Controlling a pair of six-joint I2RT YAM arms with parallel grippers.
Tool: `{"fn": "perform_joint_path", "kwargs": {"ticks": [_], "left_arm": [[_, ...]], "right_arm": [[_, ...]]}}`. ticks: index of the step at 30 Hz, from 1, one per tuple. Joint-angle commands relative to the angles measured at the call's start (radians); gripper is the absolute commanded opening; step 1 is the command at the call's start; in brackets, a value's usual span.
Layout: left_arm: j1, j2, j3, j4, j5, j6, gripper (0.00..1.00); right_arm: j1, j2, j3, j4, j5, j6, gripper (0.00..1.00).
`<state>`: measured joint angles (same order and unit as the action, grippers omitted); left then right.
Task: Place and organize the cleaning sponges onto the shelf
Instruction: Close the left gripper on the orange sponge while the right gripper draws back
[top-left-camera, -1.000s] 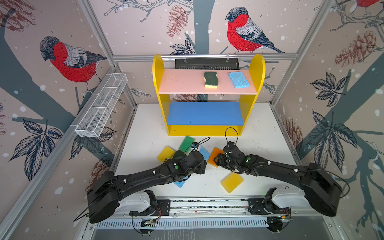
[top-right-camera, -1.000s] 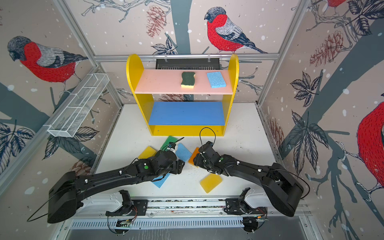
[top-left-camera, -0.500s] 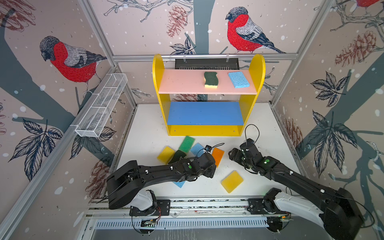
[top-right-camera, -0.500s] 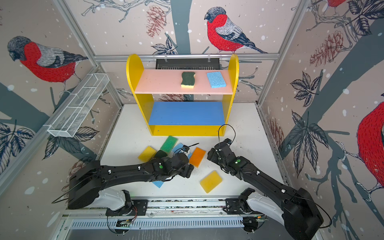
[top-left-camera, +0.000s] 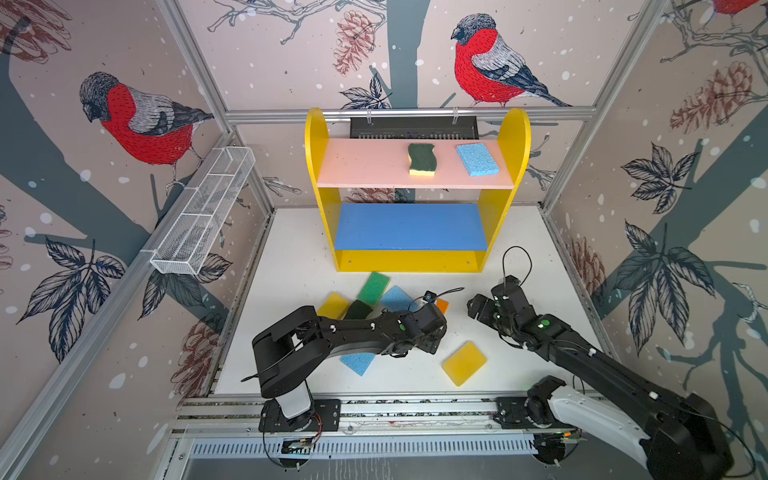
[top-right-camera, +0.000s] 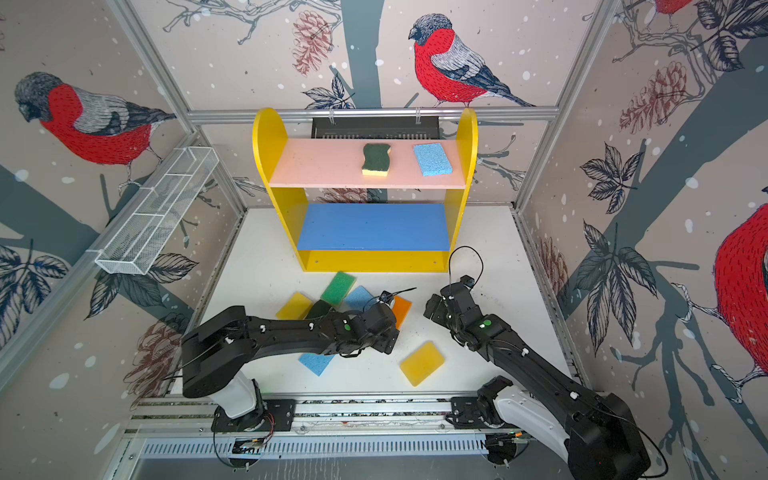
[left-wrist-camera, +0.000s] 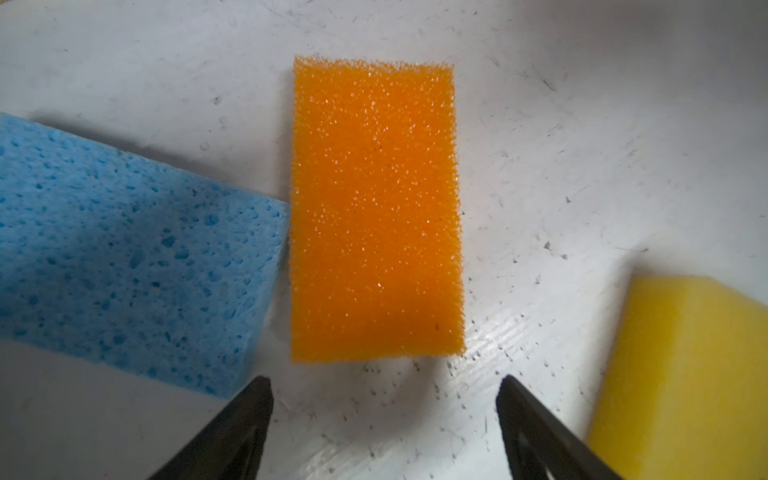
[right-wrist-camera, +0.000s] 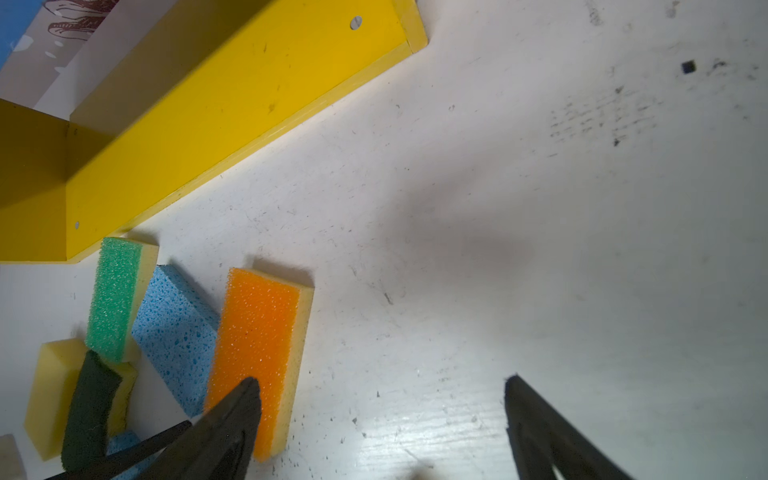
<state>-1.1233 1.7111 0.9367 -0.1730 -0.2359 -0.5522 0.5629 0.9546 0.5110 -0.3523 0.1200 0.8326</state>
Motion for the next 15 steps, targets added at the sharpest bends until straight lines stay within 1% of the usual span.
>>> {"fn": "perform_joint_path", "kwargs": {"ticks": [1, 4, 7, 9, 15], "left_arm": [[0.000, 0.036, 0.041, -0.036, -0.032, -0.019, 0.85], [0.001, 0.063, 0.055, -0.054, -0.034, -0.024, 0.86], [0.006, 0.074, 0.056, -0.043, -0.032, -0.023, 0.86], [0.013, 0.086, 0.088, -0.045, -0.029, -0.031, 0.86], [0.017, 0.117, 0.093, -0.021, -0.021, -0.039, 0.84]], "right_arm": [[-0.010, -0.001, -0.006, 0.003, -0.023, -0.024, 0.92], [-0.021, -0.001, -0.012, 0.008, -0.031, -0.030, 0.92], [-0.030, 0.001, -0.016, 0.015, -0.037, -0.036, 0.92], [-0.037, 0.004, -0.016, 0.016, -0.048, -0.041, 0.92], [-0.053, 0.012, -0.016, 0.015, -0.063, -0.053, 0.92]]}}
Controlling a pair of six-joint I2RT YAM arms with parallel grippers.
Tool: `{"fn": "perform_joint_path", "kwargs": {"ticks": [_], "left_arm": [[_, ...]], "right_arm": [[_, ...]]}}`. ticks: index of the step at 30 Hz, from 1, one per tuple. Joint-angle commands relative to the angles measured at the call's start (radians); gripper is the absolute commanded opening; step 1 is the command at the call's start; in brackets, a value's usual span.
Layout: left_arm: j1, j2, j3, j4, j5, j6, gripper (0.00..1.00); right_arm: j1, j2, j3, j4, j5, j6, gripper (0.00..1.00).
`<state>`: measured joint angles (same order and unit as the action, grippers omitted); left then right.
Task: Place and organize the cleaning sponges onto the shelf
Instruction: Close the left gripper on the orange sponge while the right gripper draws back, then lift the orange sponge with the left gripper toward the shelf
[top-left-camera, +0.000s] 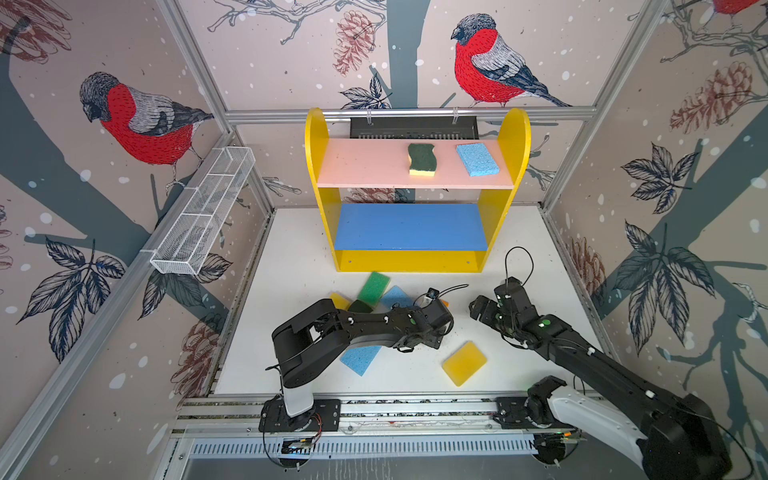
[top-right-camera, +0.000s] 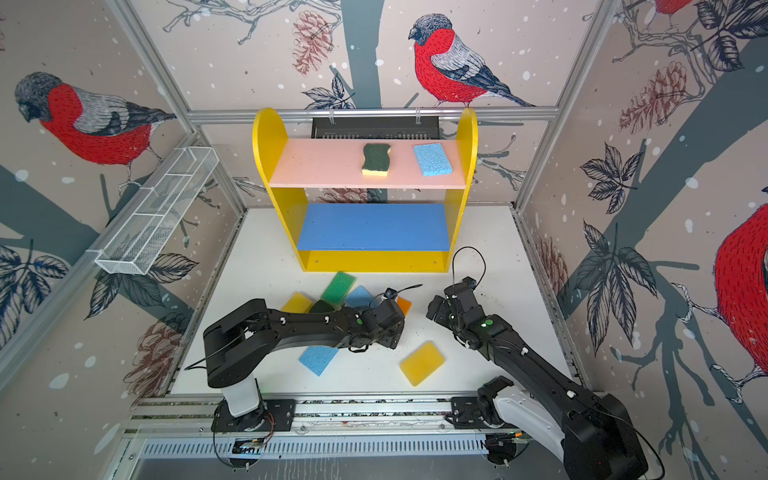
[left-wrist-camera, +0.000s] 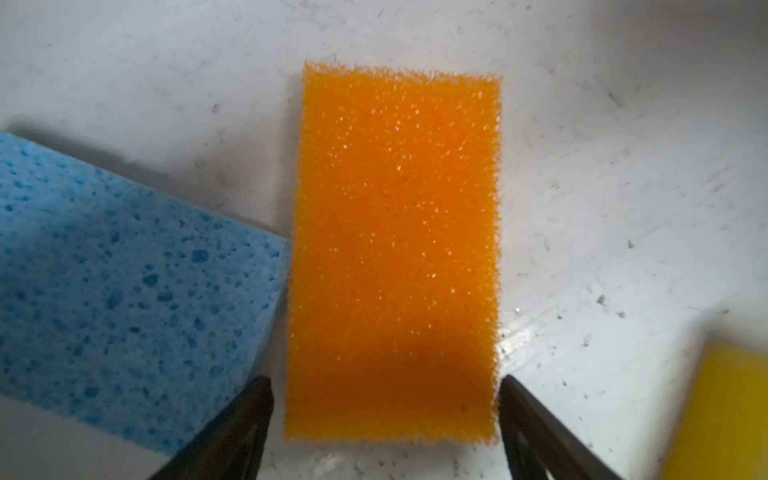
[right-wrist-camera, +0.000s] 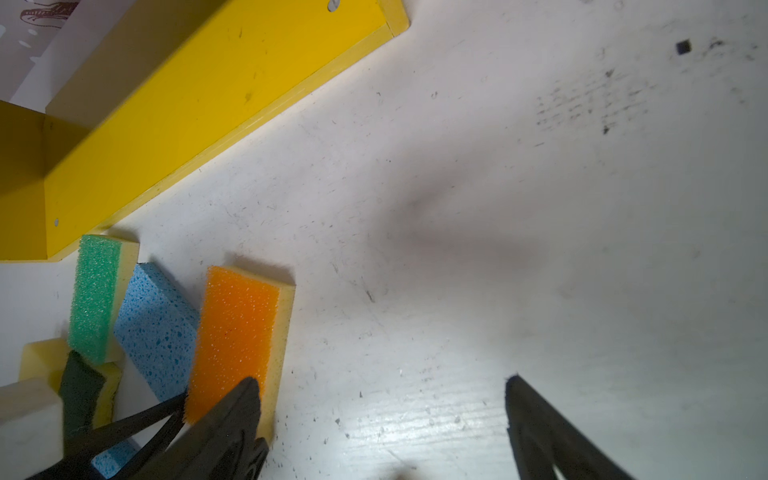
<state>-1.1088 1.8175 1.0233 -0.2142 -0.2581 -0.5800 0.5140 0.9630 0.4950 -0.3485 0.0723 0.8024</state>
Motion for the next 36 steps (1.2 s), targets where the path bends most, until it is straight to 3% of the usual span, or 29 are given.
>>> {"fn": "perform_joint_path", "kwargs": {"ticks": [1, 23, 36], "left_arm": [[0.003, 0.014, 0.009, 0.023, 0.004, -0.011, 0.84], [0.012, 0.049, 0.048, -0.066, 0.014, -0.040, 0.77], [0.010, 0.035, 0.035, -0.061, 0.030, -0.026, 0.63]], "right_arm": [[-0.006, 0.005, 0.001, 0.011, -0.019, -0.025, 0.92], [-0.034, 0.007, -0.006, 0.015, -0.051, -0.044, 0.92], [-0.040, 0.035, -0.004, 0.039, -0.072, -0.051, 0.92]]}}
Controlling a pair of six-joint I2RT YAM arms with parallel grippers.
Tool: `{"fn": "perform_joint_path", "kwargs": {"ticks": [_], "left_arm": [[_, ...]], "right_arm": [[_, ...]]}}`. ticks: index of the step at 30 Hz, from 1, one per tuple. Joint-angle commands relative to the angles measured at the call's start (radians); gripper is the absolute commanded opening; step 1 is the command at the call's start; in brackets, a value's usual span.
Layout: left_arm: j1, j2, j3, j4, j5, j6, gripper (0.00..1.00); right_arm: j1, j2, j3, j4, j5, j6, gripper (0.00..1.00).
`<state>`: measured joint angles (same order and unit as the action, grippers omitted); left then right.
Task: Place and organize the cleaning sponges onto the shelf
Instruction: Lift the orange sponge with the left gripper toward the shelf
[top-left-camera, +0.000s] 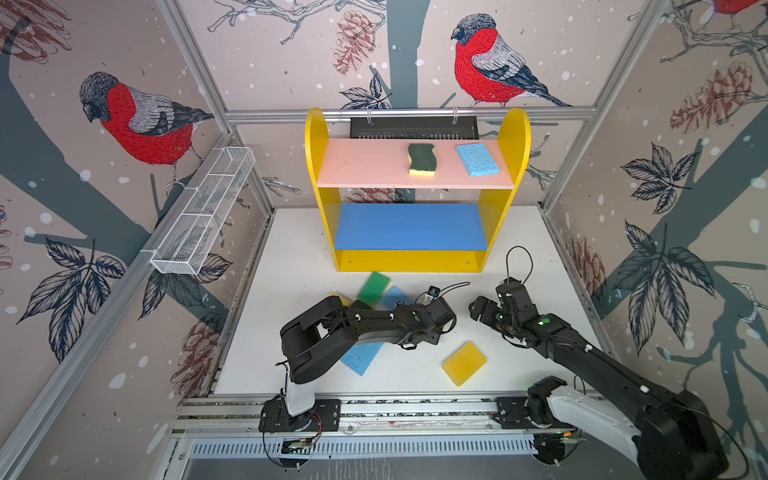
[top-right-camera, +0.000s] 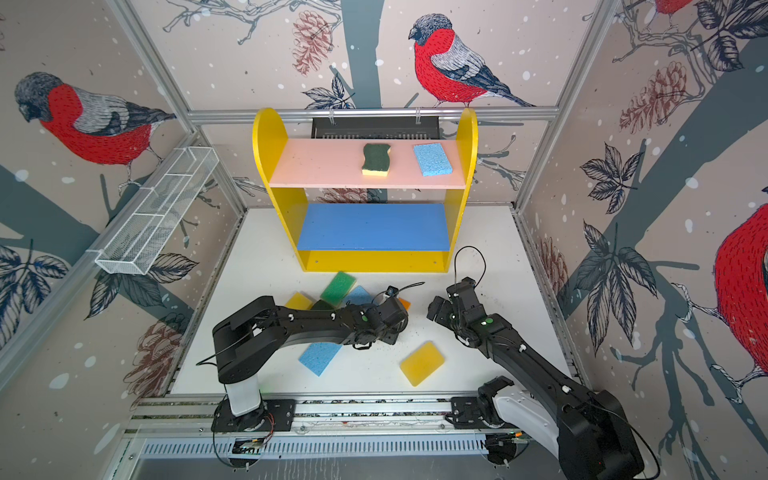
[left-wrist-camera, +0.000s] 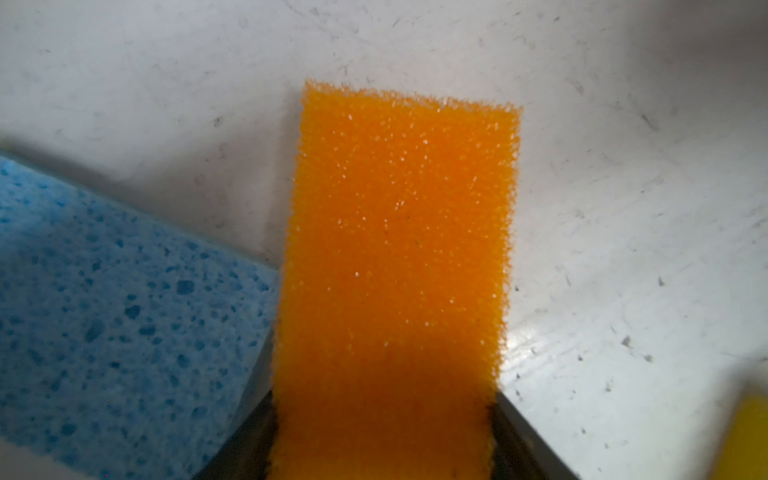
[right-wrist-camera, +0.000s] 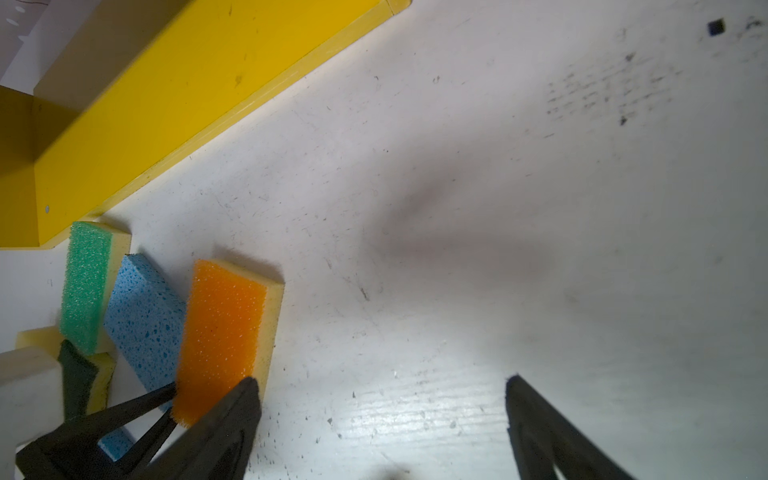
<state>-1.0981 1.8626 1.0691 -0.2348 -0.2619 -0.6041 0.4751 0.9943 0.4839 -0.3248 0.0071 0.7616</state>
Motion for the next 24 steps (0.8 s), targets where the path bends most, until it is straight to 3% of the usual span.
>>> {"fn": "perform_joint_path", "kwargs": {"ticks": [1, 12, 24], "left_arm": [[0.000, -0.022, -0.014, -0.038, 0.026, 0.000, 0.62], [0.001, -0.166, 0.051, -0.151, -0.079, 0.023, 0.53], [0.035, -0.336, 0.214, -0.374, -0.213, 0.054, 0.55]], "right_arm": [[-0.001, 0.003, 0.007, 0.013, -0.006, -0.012, 0.92], [-0.003, -0.017, 0.021, 0.004, 0.005, -0.031, 0.92], [-0.003, 0.016, 0.102, -0.024, 0.021, -0.086, 0.92]]}}
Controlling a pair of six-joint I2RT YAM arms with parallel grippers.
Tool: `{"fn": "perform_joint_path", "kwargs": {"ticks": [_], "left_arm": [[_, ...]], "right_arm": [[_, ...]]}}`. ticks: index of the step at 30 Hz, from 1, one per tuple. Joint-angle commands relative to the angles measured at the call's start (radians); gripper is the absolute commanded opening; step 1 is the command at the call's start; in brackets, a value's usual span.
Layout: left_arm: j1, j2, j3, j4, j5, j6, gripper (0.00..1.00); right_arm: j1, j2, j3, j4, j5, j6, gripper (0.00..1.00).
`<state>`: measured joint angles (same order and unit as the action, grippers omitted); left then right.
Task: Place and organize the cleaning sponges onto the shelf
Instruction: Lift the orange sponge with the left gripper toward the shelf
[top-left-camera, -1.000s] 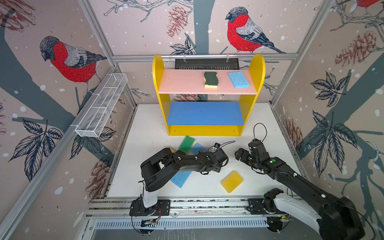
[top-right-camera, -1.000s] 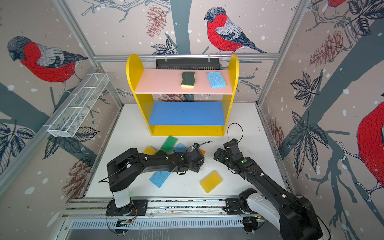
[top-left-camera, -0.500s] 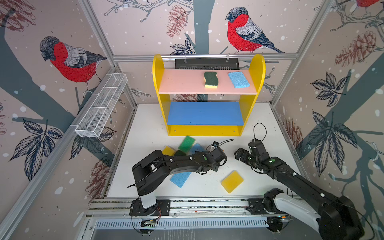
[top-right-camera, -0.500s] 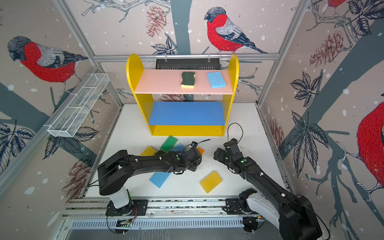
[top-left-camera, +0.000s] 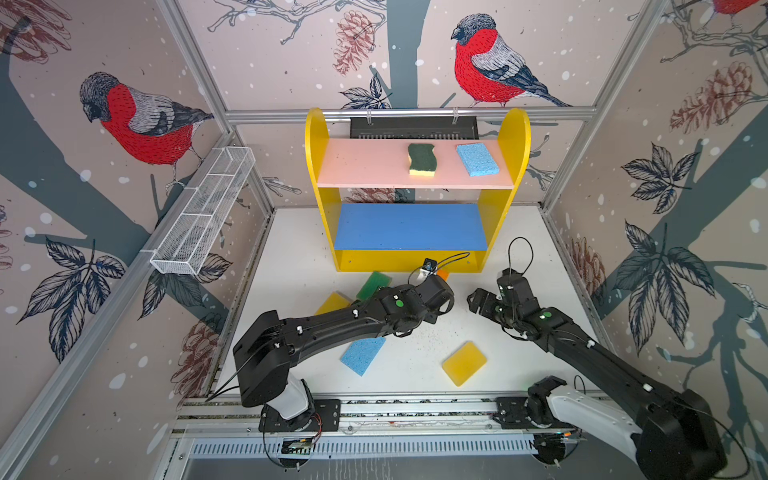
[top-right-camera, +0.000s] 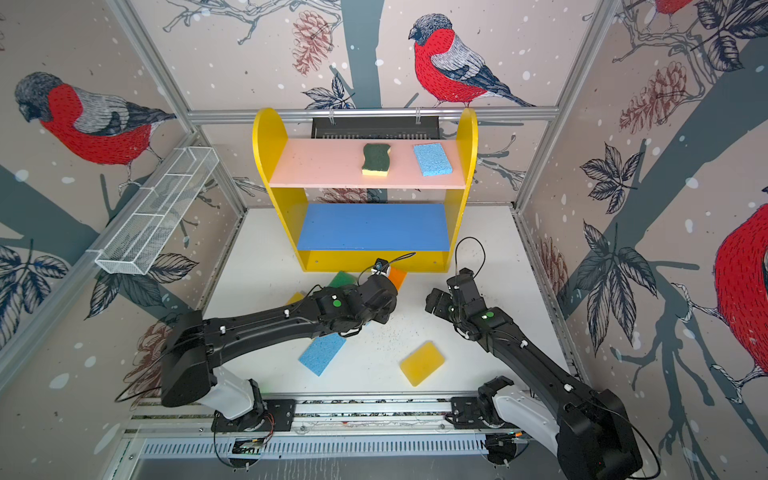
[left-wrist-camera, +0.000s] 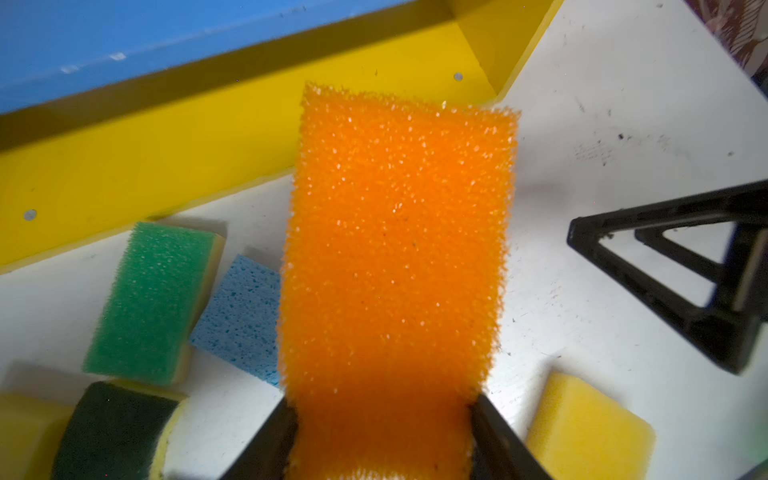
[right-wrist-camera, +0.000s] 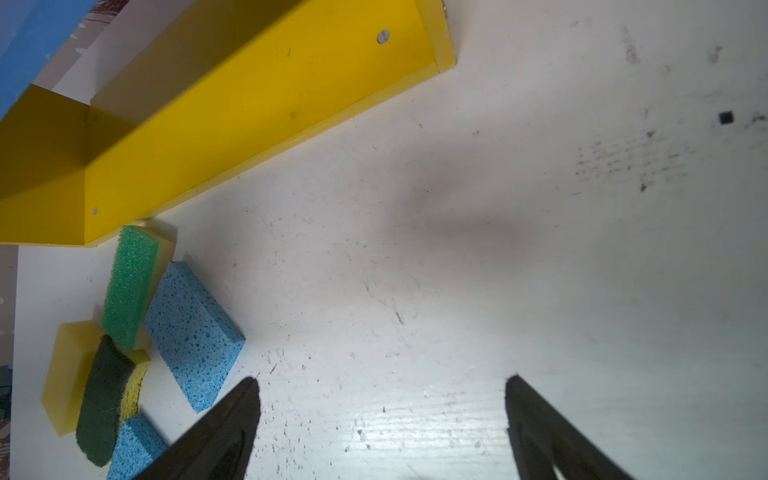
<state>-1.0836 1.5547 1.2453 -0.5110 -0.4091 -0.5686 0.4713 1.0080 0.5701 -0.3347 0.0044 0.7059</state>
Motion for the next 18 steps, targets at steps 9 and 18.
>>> {"fn": "perform_joint_path", "kwargs": {"ticks": [9, 18], "left_arm": [[0.084, -0.222, 0.146, -0.197, -0.169, 0.081, 0.56], [0.139, -0.303, 0.274, -0.202, -0.250, 0.144, 0.55]], "right_arm": [[0.023, -0.051, 0.054, 0.019, -0.027, -0.098, 0.92], [0.064, -0.074, 0.120, -0.032, 0.054, -0.145, 0.92]]}}
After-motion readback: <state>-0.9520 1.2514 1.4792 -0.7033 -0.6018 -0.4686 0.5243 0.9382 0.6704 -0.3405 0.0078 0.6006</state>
